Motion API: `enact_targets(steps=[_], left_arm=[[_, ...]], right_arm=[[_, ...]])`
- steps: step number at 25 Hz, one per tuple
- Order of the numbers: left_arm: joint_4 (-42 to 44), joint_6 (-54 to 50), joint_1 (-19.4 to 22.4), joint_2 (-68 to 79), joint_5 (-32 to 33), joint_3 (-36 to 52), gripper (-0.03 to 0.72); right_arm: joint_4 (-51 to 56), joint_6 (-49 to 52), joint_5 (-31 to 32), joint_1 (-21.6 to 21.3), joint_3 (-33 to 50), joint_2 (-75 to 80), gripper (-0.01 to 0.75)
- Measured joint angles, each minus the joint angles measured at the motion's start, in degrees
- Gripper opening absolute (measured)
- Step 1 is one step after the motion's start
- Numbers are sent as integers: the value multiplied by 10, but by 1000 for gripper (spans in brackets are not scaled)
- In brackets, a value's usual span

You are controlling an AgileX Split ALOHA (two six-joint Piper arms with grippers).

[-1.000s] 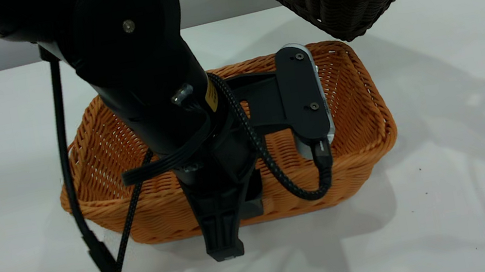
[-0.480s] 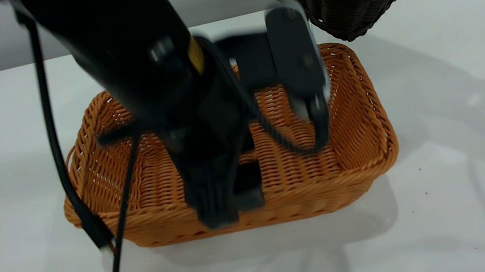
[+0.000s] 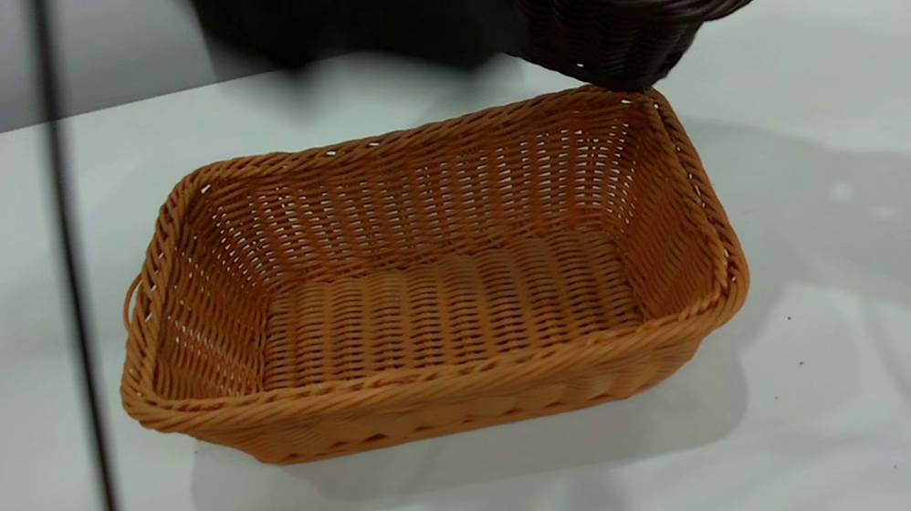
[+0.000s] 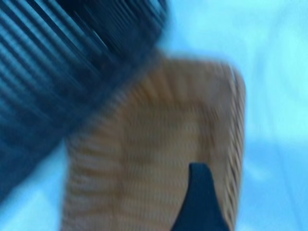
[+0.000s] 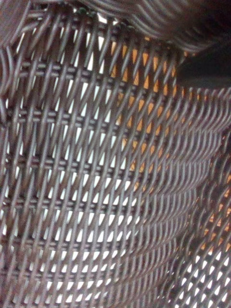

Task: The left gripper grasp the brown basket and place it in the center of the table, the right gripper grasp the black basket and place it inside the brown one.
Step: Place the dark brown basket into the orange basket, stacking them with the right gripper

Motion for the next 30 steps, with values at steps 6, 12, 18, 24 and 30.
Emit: enact_targets(steps=[6,12,18,24,30], left_arm=[[2,-62,0,-97,-26,-86,475],[3,-72,1,-102,-53,-153,475],[3,-72,1,-102,-62,-154,459],[3,-71,1,-102,-64,-154,456],[2,-71,1,-102,-61,-154,456]], right_arm=[[-126,24,134,1,-80,3,230],[-203,23,241,1,-139,47,230],[-200,19,282,7,-154,93,230],[-201,15,266,46,-154,135,229],[-226,-5,258,76,-154,154,229]])
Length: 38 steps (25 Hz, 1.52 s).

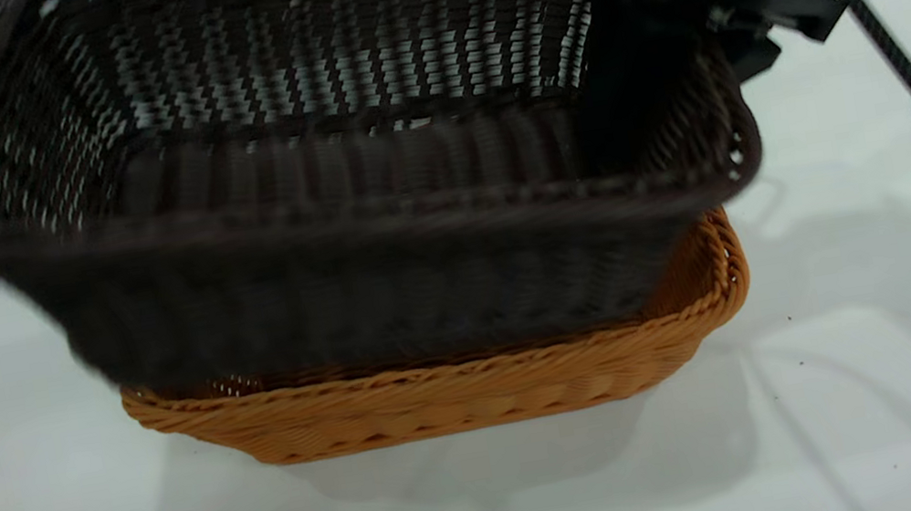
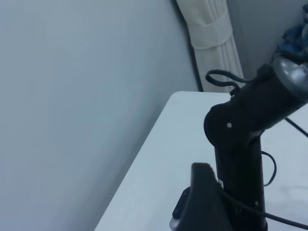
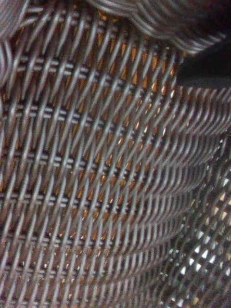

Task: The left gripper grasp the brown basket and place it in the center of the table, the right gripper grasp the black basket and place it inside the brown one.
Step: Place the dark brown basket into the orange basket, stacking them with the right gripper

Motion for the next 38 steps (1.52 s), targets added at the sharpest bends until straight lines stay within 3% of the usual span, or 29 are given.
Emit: enact_targets(steps=[16,24,38], left_arm=[[0,-6,0,0,13,0,455],[0,-6,0,0,14,0,455],[0,-6,0,0,15,0,455]], right_arm=[[-41,11,-46,-1,0,25,226],[-49,20,-99,-1,0,41,225],[-80,-4,-74,-1,0,41,223]])
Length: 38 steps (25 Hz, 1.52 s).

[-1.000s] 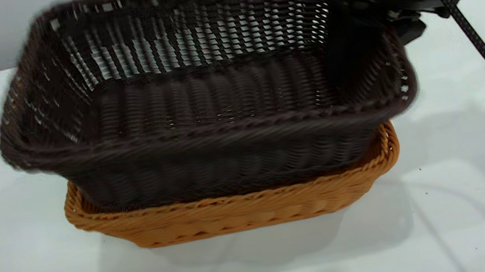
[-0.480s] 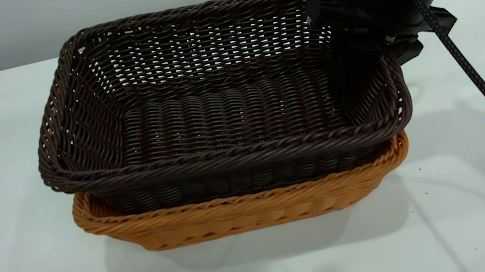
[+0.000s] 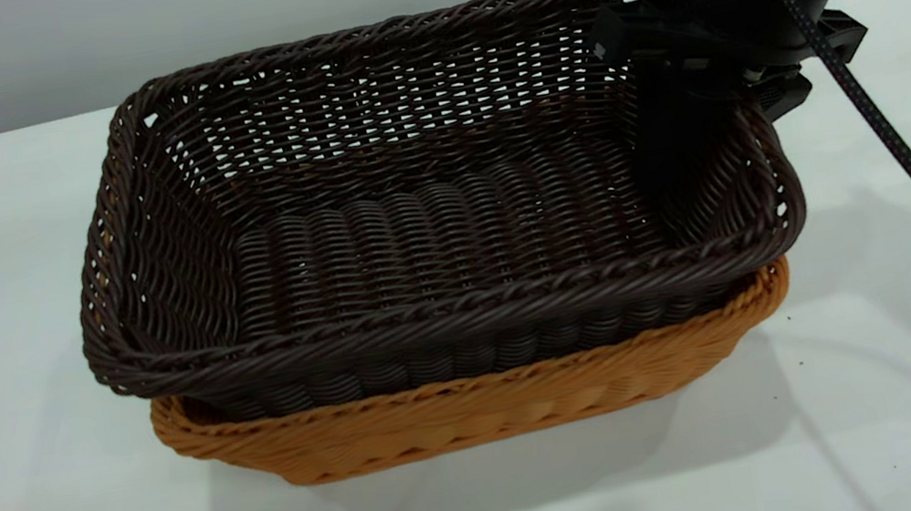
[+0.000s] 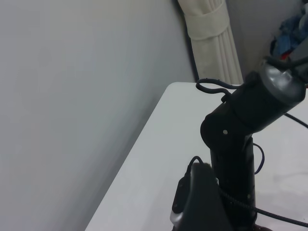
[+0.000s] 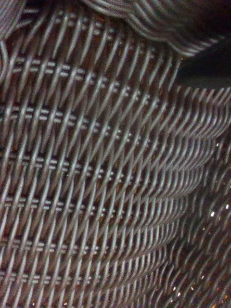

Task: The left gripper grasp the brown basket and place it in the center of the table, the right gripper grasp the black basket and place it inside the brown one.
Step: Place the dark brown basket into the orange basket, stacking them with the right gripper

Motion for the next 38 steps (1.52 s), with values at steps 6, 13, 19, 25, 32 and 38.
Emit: enact_targets(steps=[6,13,19,25,32,38], left_arm=[[1,0,0,0,0,0,455],[1,0,0,0,0,0,455],[1,1,0,0,0,0,455],[1,1,0,0,0,0,455],[1,1,0,0,2,0,455],[1,0,0,0,4,0,455]], right_arm=[[-2,-17,-13,0,0,0,223],[-4,-21,-3,0,0,0,293],[-3,-20,16,0,0,-5,461],[-23,-20,25,0,-7,-25,513],[-38,-10,55,0,-35,-29,517],[-117,41,79,0,-87,-29,516]])
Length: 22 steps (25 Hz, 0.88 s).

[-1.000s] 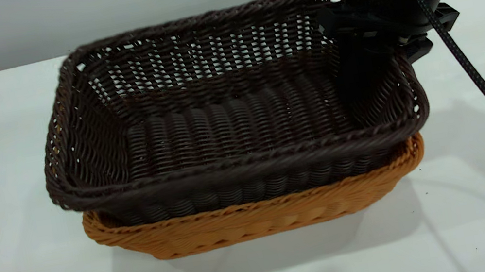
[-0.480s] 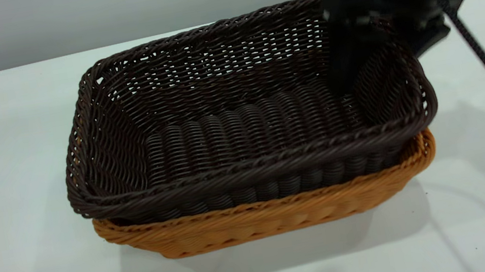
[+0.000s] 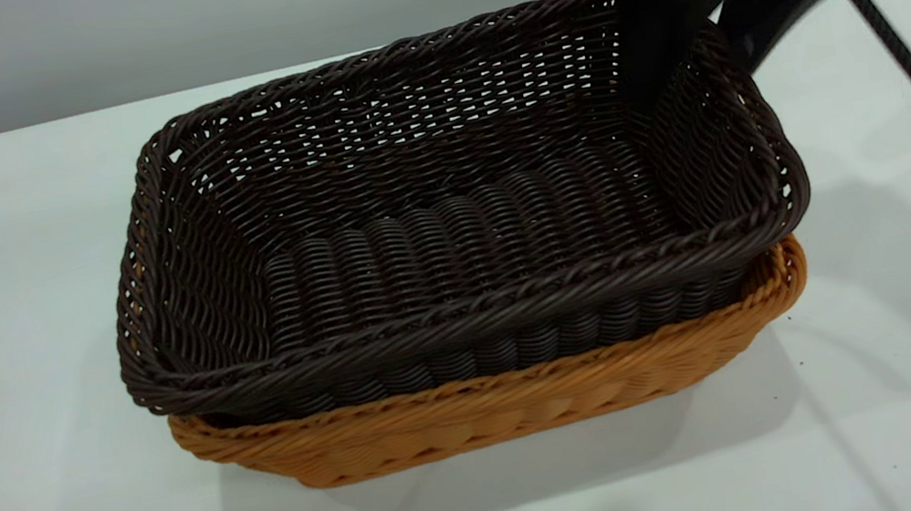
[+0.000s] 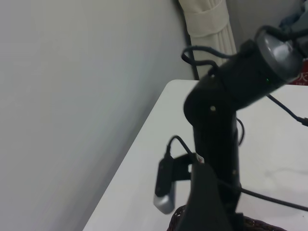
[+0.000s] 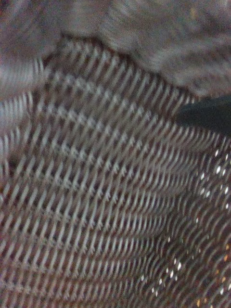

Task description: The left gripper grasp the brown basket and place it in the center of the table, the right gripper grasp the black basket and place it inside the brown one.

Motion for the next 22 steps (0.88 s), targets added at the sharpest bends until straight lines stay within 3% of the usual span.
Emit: enact_targets(steps=[4,8,12,16,18,22], left_arm=[[11,1,0,0,10,0,452],[67,-3,0,-1,47,0,410],[120,-49,0,-7,97,0,285],[162,-101,0,-22,146,1,91],[167,-112,0,-35,168,1,27],[162,-160,0,-70,179,12,3]], right_arm=[[-21,14,40,0,-51,-1,510],[8,12,42,0,-84,-24,438],[8,10,40,0,-84,-74,267],[11,10,33,0,-83,-136,53],[12,10,25,0,-83,-170,17],[10,10,10,7,-80,-234,7]])
